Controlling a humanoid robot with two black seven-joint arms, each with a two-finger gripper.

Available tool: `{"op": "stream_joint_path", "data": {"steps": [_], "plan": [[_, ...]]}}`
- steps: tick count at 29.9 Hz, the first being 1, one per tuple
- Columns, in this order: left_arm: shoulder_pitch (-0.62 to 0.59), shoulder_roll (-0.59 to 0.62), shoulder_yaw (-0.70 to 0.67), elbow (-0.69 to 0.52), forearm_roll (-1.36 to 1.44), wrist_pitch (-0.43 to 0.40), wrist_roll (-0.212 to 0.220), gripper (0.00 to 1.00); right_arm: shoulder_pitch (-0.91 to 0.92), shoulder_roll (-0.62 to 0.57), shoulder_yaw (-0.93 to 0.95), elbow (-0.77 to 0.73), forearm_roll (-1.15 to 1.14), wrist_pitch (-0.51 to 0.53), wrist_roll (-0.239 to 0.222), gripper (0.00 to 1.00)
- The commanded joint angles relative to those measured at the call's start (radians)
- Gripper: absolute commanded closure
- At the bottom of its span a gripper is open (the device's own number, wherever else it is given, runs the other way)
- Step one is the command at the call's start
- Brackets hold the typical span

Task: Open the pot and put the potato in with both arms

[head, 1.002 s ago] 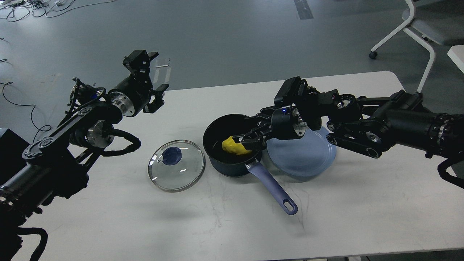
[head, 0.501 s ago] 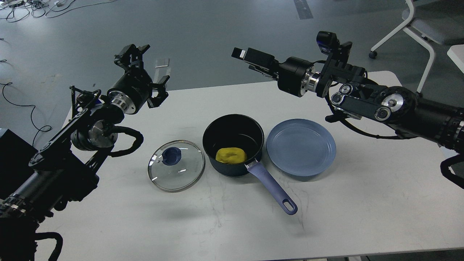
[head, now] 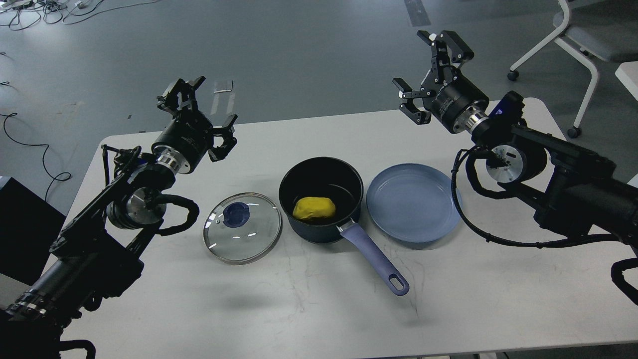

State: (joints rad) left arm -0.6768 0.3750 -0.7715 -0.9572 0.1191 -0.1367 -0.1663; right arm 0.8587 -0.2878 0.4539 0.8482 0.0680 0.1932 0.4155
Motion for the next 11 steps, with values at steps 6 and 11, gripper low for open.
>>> {"op": "stream_joint_path", "data": {"steps": [6,11], "plan": [[0.008,-0.005,0.0,0.0,-0.003,-0.004,-0.001,0.02,-0.035,0.044,0.075,0.002,0.073,-0.002,-0.087,0.0],[0.008,-0.004,0.0,0.0,-0.003,-0.004,0.001,0.02,-0.026,0.076,0.06,-0.006,0.067,-0.005,-0.084,0.0]]}}
